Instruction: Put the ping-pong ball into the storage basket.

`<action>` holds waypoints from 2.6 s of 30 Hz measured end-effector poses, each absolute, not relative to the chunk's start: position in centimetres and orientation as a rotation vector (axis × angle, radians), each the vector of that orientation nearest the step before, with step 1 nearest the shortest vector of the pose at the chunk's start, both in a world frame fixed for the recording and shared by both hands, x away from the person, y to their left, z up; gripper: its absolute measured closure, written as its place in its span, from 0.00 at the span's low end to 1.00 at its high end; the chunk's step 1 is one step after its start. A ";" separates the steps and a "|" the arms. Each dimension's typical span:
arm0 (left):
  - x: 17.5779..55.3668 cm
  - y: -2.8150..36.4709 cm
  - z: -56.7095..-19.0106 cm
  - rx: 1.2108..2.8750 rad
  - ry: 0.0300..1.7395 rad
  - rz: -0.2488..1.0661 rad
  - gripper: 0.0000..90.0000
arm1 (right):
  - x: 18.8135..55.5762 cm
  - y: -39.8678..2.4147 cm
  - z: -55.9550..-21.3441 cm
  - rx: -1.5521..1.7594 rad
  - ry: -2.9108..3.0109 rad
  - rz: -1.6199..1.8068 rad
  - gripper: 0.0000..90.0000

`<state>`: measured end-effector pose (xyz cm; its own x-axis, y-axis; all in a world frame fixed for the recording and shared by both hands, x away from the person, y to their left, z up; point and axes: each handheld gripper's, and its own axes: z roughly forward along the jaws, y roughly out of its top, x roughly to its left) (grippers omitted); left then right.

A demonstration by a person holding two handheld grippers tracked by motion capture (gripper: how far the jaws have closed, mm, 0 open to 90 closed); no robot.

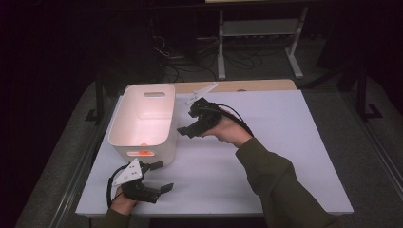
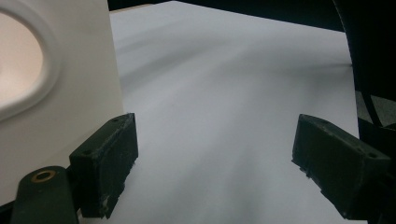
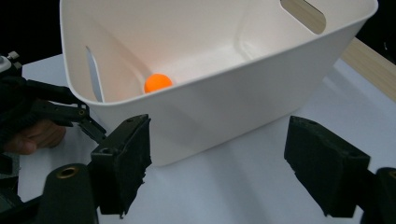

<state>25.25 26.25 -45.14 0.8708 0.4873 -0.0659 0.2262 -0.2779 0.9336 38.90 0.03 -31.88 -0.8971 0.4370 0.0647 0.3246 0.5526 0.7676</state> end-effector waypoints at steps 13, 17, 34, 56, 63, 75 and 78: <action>25.2 26.3 -45.1 1.869 0.531 0.277 0.16 | 38.4 -3.2 -33.9 0.782 2.590 1.285 0.16; 25.3 26.2 -45.1 1.870 0.534 0.274 0.16 | 38.2 -4.3 -34.6 0.816 2.560 1.289 0.15; 25.2 26.2 -45.1 1.865 0.535 0.279 0.16 | 36.3 -8.9 -38.2 0.922 2.460 1.284 0.11; 25.2 26.2 -45.1 1.865 0.536 0.278 0.16 | 32.9 -13.0 -41.5 0.985 2.385 1.245 0.00; 25.2 26.2 -45.1 1.868 0.535 0.280 0.16 | 31.7 -14.5 -41.9 1.004 2.352 1.252 0.00; 25.2 26.2 -45.1 1.866 0.535 0.281 0.16 | 30.0 -16.2 -42.4 1.026 2.317 1.246 0.00; 25.2 26.2 -45.1 1.867 0.532 0.285 0.16 | 29.6 -16.6 -42.5 1.032 2.302 1.247 0.00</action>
